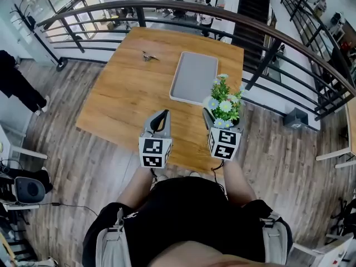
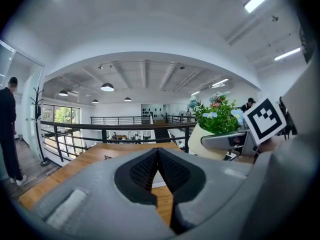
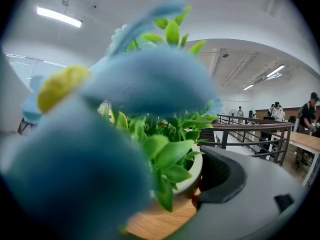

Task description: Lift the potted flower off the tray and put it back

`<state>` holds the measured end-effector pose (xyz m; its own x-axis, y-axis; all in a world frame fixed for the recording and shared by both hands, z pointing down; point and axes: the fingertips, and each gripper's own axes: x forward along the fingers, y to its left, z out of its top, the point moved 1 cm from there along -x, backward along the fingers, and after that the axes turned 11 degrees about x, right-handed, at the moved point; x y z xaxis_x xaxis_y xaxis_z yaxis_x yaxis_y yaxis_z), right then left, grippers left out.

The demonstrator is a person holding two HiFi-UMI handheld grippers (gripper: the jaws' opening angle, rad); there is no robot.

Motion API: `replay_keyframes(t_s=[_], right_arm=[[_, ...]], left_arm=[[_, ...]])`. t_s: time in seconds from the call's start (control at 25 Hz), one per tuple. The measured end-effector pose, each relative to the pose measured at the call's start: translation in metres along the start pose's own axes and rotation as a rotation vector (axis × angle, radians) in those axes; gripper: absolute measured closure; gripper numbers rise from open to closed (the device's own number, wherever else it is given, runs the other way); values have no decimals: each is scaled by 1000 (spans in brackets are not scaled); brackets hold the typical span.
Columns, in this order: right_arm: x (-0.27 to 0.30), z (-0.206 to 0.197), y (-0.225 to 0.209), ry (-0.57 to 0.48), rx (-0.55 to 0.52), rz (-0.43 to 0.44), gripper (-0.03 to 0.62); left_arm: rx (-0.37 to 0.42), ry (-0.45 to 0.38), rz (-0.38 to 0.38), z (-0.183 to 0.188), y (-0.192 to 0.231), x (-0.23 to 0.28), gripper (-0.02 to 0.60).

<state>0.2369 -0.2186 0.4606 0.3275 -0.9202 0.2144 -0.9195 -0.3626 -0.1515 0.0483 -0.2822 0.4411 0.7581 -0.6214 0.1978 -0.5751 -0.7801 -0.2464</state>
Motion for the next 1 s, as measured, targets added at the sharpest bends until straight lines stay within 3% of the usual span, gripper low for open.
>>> replay_keyframes(t_s=[0.48,0.8,1.0], right_arm=[[16,12,1,-37,9,50,88],[69,24,7,-60,-7,93,88],[111,13,15,-34,-16,127,88]], left_arm=[[-2,20,69,-5,8,-16,569],[-11,60,172,-13,29,-41,569],[-31,109,256,-30,41,-65,569]])
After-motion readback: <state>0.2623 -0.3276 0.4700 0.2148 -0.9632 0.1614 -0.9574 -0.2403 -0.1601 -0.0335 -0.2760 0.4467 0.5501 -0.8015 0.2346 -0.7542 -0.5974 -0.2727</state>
